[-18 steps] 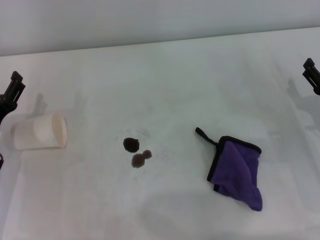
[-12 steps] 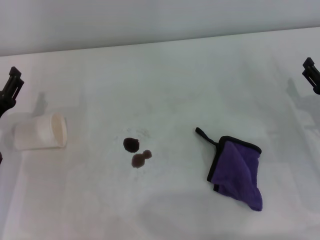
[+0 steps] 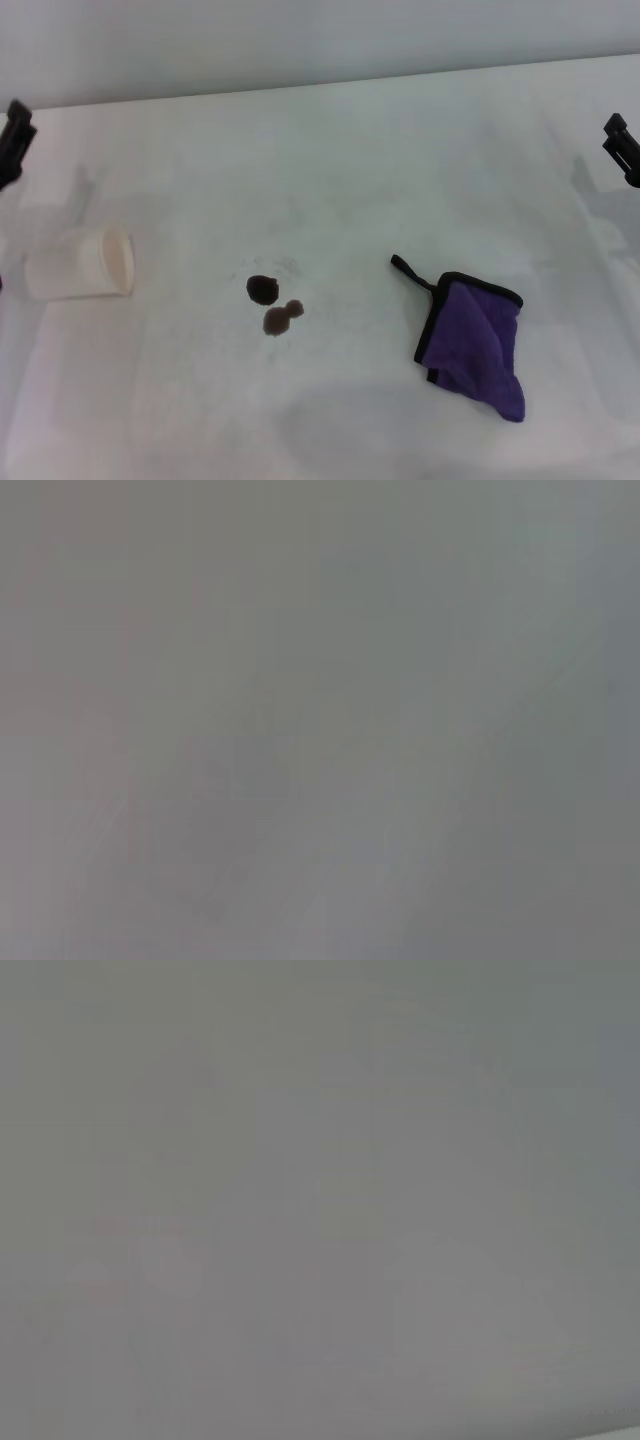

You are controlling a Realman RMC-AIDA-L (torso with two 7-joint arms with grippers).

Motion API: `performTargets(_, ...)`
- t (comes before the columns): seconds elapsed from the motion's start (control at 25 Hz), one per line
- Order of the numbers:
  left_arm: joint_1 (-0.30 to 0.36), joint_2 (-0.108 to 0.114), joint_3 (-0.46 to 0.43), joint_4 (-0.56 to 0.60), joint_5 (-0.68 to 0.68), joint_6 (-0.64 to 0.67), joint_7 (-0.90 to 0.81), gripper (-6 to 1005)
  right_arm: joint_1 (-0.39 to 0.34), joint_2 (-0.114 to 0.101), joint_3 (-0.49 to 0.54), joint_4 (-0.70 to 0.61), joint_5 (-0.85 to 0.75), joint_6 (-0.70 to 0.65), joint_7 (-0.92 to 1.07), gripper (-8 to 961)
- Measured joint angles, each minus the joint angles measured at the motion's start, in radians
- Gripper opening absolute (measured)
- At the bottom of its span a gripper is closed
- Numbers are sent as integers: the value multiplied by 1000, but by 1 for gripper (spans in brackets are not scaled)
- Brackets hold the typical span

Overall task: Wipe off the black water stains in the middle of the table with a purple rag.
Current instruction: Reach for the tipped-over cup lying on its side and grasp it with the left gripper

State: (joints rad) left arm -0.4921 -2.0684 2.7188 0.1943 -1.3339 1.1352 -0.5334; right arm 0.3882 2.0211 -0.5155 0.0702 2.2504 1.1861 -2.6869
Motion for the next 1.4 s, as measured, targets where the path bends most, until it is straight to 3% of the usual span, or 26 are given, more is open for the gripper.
performTargets(0.12, -42, 13, 2, -51, 54, 0, -154, 875, 5, -2, -1, -6, 0, 0, 10, 873)
performTargets(0.16, -98, 33, 4, -139, 168, 0, -353, 875, 8, -2, -1, -7, 0, 0, 14, 872)
performTargets(0.32, -188, 66, 16, -267, 373, 18, -617, 875, 27, -3, -2, -8, 0, -2, 20, 873)
performTargets(0.48, -290, 108, 114, -427, 568, 115, -887, 874, 43, -4, -1, -18, 0, -12, 21, 874)
performTargets(0.64, -381, 135, 124, -611, 802, 238, -1067, 868, 59, -4, -1, -30, 0, -32, 21, 874)
performTargets(0.84, -487, 174, 125, -780, 1073, 371, -1171, 860, 71, -5, -2, -50, 0, -46, 20, 873)
performTargets(0.96, -536, 179, 127, -864, 1204, 441, -1147, 860, 73, -5, 0, -57, 0, -47, 20, 873)
performTargets(1.08, -580, 175, 129, -928, 1331, 469, -1092, 860, 74, -4, 2, -58, 0, -52, 21, 873)
performTargets(1.16, -641, 166, 129, -978, 1496, 493, -1026, 860, 74, -5, 1, -58, 1, -56, 21, 873)
performTargets(1.24, -663, 162, 130, -991, 1544, 499, -1005, 860, 74, -6, 3, -58, 4, -61, 21, 873)
performTargets(1.4, -758, 118, 130, -1072, 1723, 500, -943, 859, 73, -5, 6, -58, 8, -63, 21, 873)
